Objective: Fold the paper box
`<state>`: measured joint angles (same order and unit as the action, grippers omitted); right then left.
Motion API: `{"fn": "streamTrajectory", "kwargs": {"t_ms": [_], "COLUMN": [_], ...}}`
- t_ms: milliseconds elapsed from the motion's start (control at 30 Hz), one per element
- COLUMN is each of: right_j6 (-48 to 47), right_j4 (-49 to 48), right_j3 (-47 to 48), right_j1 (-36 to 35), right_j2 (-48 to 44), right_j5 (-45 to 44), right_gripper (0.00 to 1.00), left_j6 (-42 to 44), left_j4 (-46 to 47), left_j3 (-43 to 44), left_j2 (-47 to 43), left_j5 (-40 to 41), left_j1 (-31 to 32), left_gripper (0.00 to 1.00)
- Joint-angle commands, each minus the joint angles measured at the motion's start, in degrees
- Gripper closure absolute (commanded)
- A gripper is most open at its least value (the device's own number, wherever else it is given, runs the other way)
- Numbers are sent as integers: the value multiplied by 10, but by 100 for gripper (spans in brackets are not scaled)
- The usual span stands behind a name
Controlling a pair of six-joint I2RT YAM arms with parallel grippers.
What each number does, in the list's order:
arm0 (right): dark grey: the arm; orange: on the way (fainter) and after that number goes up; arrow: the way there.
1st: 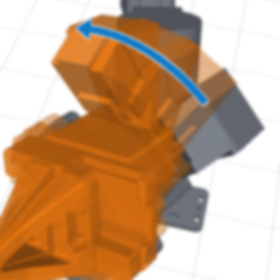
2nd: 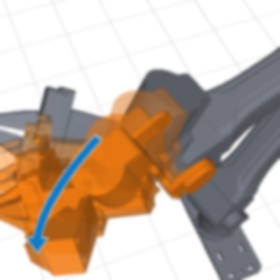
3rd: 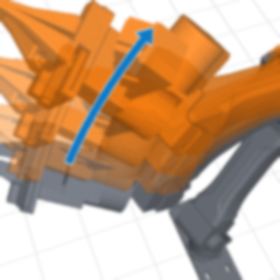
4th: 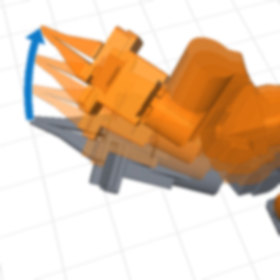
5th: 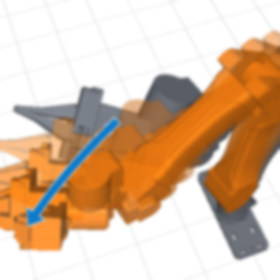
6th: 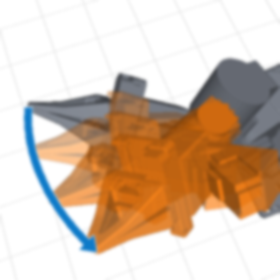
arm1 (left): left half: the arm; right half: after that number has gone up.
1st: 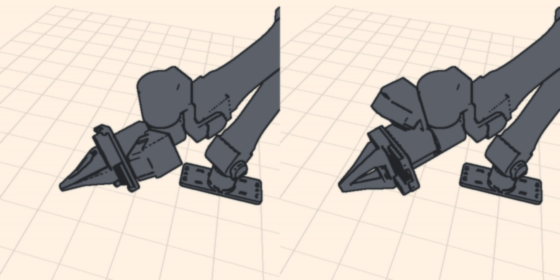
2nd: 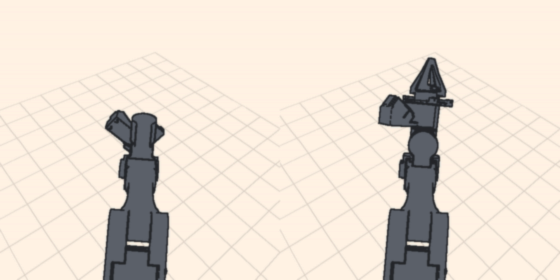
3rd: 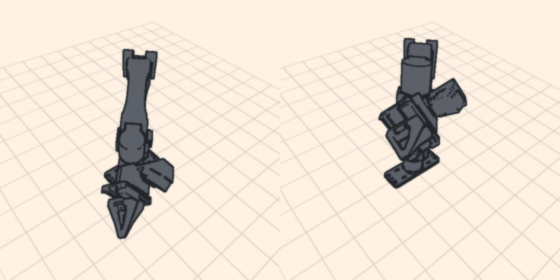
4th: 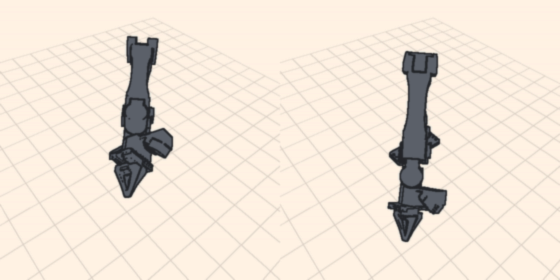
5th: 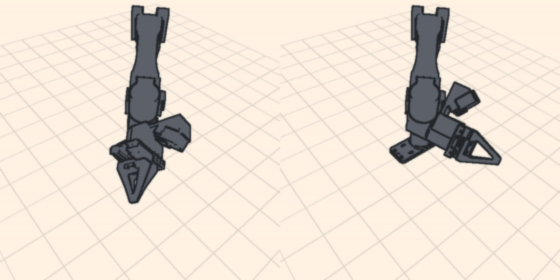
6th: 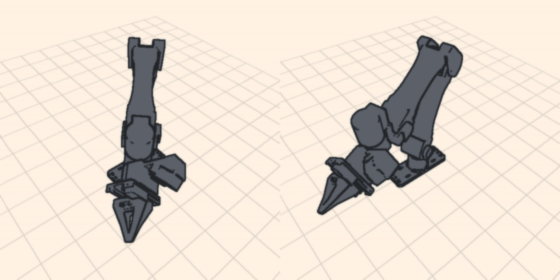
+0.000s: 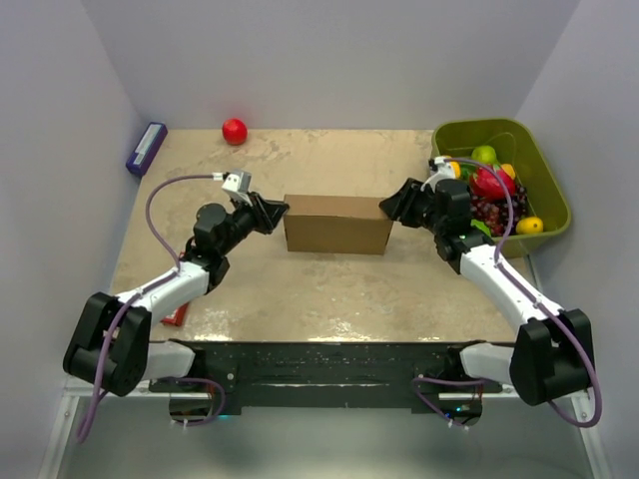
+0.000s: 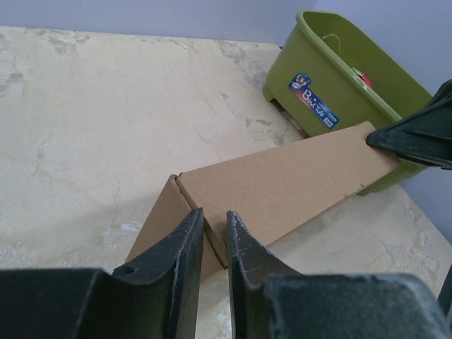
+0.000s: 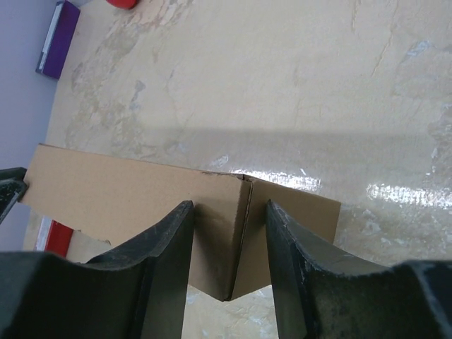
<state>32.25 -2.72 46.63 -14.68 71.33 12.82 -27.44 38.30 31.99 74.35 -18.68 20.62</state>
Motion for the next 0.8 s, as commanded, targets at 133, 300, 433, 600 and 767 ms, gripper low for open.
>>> {"fn": "streamTrajectory", "kwargs": {"t_ms": [133,300,433,600,767], "right_j6": [-24,-19,-18,-12,-92], "right_j4": [25,54,75,118,184], "right_j3": [-19,-37,-60,-83,-44], "right_j1": [-98,-118,-134,-140,-140], "right_j2": [-21,-57,-92,-158,-212], "right_j5": [12,-6,-7,-13,-14], "right_gripper": [53,49,44,24,1], "left_j6": [20,16,10,-11,-26], "left_j4": [-104,-119,-146,-188,-308], "left_j3": [-70,-113,-138,-167,-157], "left_j2": [-44,-119,-160,-248,-356], "left_j5": [41,75,77,93,146], "left_j1": [46,56,66,85,86], "left_gripper": [73,67,63,40,10]}}
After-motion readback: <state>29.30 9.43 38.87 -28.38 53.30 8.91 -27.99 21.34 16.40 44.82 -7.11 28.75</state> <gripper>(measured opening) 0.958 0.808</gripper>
